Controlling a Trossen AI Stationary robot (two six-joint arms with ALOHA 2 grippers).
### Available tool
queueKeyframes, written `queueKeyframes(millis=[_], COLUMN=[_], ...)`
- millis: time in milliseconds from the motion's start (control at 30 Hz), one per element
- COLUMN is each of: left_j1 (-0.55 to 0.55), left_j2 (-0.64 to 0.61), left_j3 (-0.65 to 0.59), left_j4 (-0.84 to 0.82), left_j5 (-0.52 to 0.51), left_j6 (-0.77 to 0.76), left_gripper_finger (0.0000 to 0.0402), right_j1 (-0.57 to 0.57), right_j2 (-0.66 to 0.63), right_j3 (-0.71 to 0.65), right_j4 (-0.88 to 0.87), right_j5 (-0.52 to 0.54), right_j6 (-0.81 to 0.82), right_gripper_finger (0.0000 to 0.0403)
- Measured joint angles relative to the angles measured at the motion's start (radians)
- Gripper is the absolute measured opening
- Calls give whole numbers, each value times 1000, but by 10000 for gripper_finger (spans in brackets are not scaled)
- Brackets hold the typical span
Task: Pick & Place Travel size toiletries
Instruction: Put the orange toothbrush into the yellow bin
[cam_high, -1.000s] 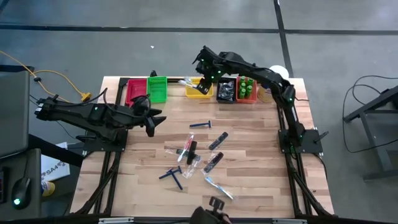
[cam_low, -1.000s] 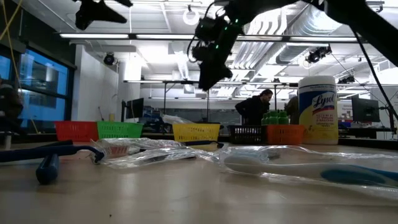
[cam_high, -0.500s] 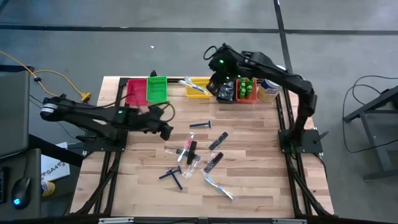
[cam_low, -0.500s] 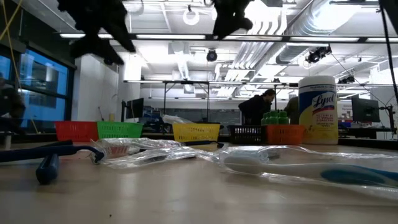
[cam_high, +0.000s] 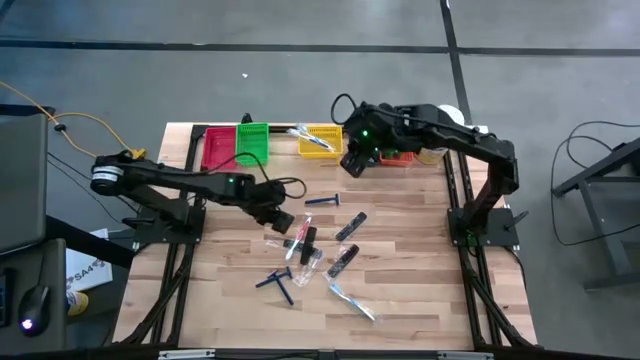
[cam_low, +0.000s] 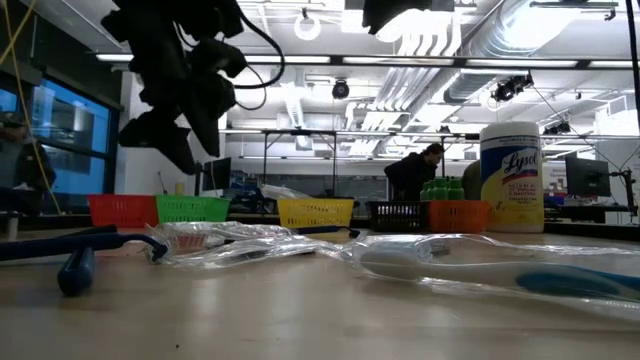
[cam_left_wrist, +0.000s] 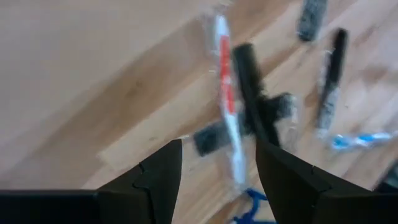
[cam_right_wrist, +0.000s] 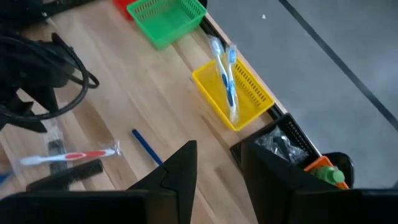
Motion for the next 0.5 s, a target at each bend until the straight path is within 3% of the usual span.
queueKeyframes(millis=[500], left_j1=[-124], left_j2=[138], left_j3=[25], left_j4=[70], left_j5=[-13], left_j6=[-98], left_gripper_finger=[197], right_j1=[54], right_j2=[0], right_j3=[0], right_j4=[-33], right_j5=[29], right_j6=[5], right_gripper_finger=[116])
